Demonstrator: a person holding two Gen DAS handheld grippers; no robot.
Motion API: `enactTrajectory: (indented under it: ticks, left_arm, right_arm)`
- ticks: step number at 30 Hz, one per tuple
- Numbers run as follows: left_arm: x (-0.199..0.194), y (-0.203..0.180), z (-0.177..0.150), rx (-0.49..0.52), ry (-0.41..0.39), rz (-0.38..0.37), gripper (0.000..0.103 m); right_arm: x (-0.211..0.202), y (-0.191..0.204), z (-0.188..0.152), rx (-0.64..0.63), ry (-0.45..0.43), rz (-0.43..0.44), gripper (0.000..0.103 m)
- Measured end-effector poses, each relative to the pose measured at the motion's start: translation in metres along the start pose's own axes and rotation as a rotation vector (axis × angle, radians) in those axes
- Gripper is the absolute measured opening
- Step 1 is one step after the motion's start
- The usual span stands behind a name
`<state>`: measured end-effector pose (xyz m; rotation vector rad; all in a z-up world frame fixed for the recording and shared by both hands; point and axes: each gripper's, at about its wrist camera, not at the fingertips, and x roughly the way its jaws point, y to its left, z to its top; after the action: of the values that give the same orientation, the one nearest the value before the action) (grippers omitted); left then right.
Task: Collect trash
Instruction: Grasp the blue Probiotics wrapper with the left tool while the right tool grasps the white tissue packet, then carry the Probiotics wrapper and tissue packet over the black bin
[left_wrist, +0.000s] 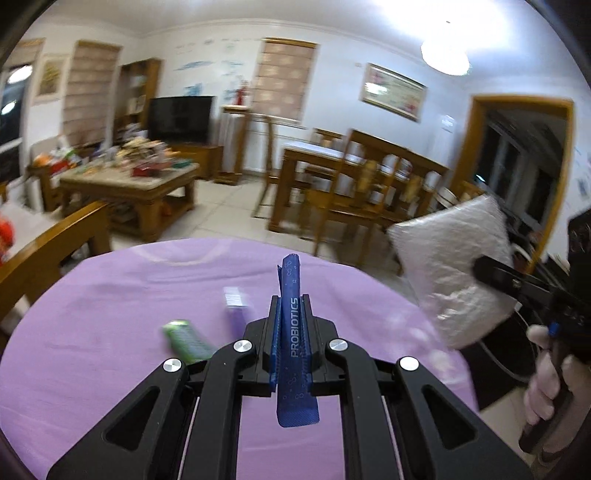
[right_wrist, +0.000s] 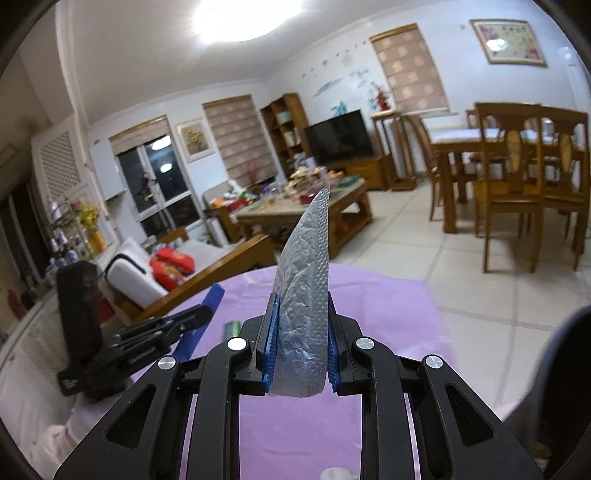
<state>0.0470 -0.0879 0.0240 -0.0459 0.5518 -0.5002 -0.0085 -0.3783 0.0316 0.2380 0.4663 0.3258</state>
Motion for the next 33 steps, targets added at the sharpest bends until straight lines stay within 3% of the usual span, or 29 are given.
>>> enactTrajectory:
  ticks: [11,20,27,33]
  left_arm:
    - [0.016,-0.14,-0.007,0.161,0.019,-0.21,0.011]
    - [0.048,-0.231,-0.016,0.261,0.063,-0.336,0.011]
    - [0.072,-0.289,-0.036,0.322,0.114,-0.411,0.011]
    - [0.088,-0.31,-0.051,0.356,0.16,-0.436,0.011]
  right_arm:
    - [-0.13,-0.097,-0.044,0.083,-0.098,-0.161,0.022]
    - [-0.229,-0.195,-0.087,0.214,-0.176,-0.303,0.022]
    - [-0.269,-0.257,-0.118,0.297,-0.209,-0.383,0.022]
    - [-0.283,-0.29,-0.143,0.341,-0.215,-0.436,0.022]
